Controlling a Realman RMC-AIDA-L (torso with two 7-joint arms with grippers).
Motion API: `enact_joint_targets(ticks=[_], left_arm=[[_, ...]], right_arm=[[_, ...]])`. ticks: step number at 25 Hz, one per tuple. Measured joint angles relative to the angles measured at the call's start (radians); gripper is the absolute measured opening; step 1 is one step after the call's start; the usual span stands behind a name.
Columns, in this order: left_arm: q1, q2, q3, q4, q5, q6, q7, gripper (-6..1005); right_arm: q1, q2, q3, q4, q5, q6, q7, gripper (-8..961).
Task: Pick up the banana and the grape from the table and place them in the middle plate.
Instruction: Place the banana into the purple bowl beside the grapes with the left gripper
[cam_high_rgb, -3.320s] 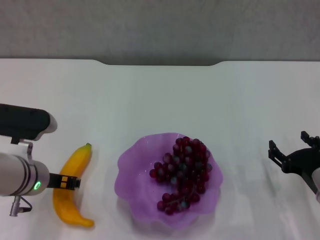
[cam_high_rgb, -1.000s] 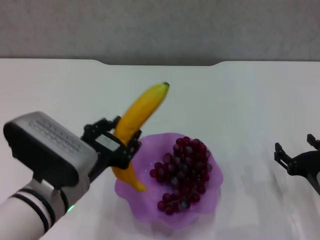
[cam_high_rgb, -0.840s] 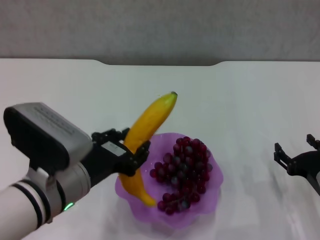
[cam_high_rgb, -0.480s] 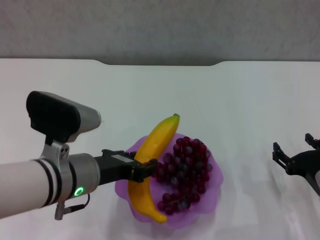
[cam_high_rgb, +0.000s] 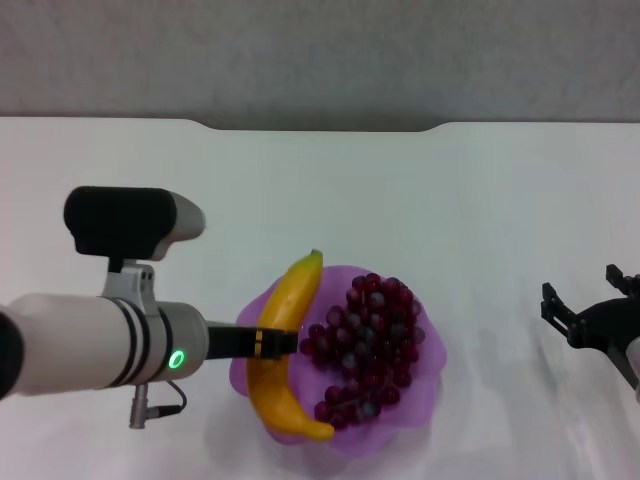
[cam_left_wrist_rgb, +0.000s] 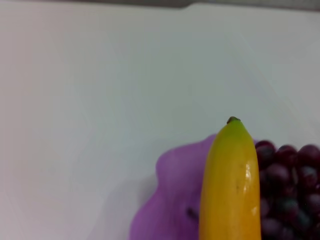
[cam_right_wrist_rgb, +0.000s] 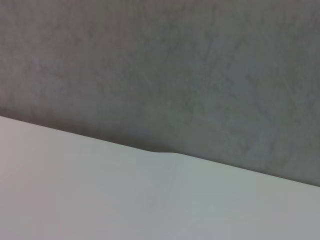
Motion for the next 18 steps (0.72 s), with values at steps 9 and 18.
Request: enact_joint_targets(ticks=[9, 18], left_arm=[[-0.072, 0.0, 0.048, 0.041, 0.093, -0.07, -0.143, 496], [-0.09, 0.0, 0.051, 0.009, 0.079, -0.101, -0.166, 496]], right_arm=[[0.003, 0.0, 0.0, -0.004, 0.001, 0.003, -0.001, 894], [0.002, 0.0, 0.0, -0.004, 0.004, 0.007, -0.001, 894]])
